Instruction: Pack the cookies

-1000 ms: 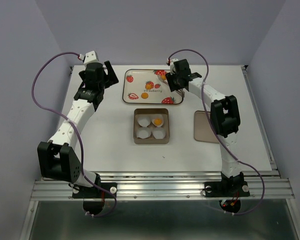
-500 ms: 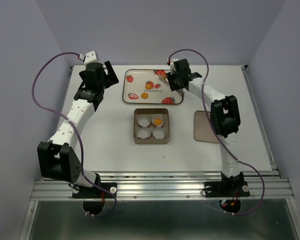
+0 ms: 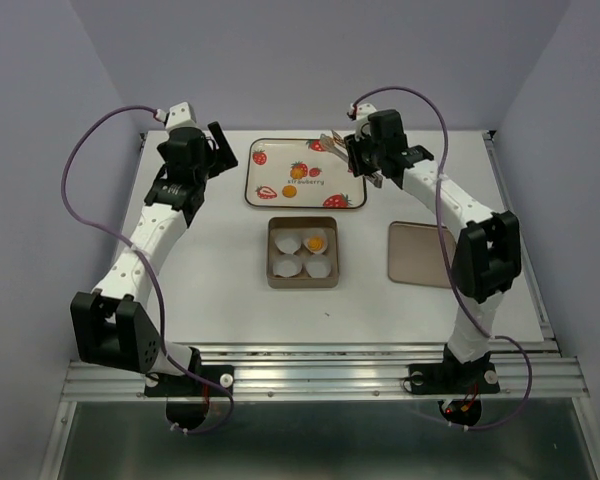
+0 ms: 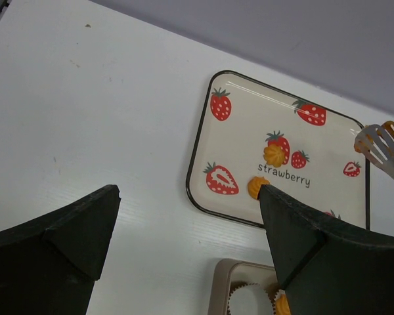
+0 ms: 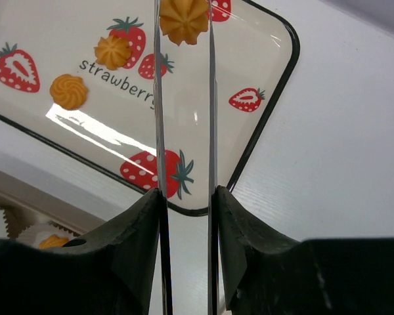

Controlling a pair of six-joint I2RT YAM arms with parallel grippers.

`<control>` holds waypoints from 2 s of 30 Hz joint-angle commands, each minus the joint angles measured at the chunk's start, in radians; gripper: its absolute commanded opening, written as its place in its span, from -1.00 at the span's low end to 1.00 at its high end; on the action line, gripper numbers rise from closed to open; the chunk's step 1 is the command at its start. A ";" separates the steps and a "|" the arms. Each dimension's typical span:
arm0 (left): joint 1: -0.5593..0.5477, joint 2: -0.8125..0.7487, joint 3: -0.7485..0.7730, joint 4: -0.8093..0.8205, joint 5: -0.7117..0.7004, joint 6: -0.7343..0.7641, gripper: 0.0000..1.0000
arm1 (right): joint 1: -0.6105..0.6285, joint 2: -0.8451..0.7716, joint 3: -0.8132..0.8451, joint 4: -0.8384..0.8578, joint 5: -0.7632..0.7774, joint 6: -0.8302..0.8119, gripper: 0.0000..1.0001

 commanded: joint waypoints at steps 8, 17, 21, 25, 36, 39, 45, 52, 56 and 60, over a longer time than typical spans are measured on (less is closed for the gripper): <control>-0.001 -0.083 -0.059 0.061 0.035 -0.026 0.98 | 0.173 -0.374 -0.309 0.056 -0.047 0.008 -0.29; -0.004 -0.089 -0.082 0.069 0.058 -0.037 0.98 | 0.319 -0.547 -0.444 0.012 -0.096 0.029 -0.28; -0.008 -0.095 -0.087 0.069 0.055 -0.038 0.98 | 0.345 -0.569 -0.489 -0.013 -0.087 0.037 -0.27; -0.011 -0.104 -0.089 0.067 0.058 -0.040 0.98 | 0.368 -0.558 -0.500 -0.027 -0.066 0.049 -0.27; -0.016 -0.107 -0.090 0.066 0.054 -0.033 0.98 | 0.395 -0.468 -0.492 -0.068 -0.037 0.068 -0.27; -0.017 -0.104 -0.090 0.066 0.051 -0.032 0.98 | 0.395 -0.442 -0.484 -0.084 -0.029 0.066 -0.27; -0.017 -0.098 -0.092 0.067 0.054 -0.029 0.98 | 0.405 -0.411 -0.477 -0.082 -0.047 0.059 -0.27; -0.017 -0.098 -0.096 0.069 0.055 -0.026 0.98 | 0.405 -0.377 -0.463 -0.082 -0.039 0.059 -0.27; -0.017 -0.097 -0.099 0.069 0.055 -0.024 0.98 | 0.405 -0.351 -0.449 -0.099 -0.030 0.060 -0.27; -0.017 -0.098 -0.102 0.070 0.055 -0.023 0.98 | 0.405 -0.340 -0.441 -0.105 -0.018 0.060 -0.27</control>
